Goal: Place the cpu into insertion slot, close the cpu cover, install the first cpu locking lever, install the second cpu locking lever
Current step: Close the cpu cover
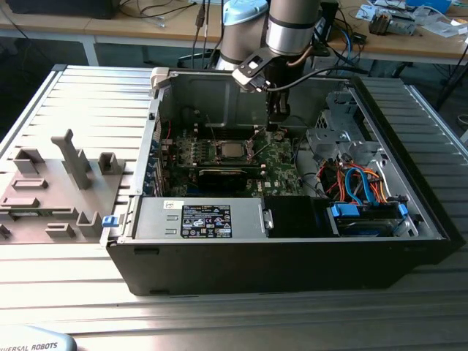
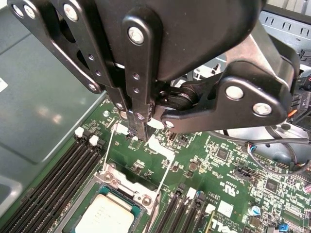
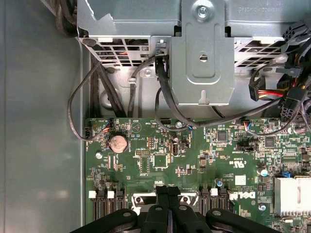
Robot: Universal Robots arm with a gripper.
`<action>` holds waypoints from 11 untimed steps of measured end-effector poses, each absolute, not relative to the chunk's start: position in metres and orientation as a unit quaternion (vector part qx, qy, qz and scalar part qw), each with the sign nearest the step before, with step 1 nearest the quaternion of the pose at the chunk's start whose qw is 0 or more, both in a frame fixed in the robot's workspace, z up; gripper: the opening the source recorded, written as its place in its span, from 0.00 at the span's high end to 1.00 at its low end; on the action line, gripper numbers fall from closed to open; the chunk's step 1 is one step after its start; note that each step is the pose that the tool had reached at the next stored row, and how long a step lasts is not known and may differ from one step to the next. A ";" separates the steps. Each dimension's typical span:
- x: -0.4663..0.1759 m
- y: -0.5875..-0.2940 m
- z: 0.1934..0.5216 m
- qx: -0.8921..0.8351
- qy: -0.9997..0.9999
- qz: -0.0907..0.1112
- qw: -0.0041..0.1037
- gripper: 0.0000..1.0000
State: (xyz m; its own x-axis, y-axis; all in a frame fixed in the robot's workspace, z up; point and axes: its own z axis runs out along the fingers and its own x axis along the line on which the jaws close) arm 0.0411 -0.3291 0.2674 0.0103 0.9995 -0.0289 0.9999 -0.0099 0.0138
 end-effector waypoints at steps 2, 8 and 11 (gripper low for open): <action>0.042 -0.329 0.267 0.711 0.703 -0.005 0.015 0.89; 0.043 -0.329 0.267 0.711 0.703 -0.005 0.015 0.89; 0.044 -0.329 0.267 0.711 0.703 -0.005 0.015 0.89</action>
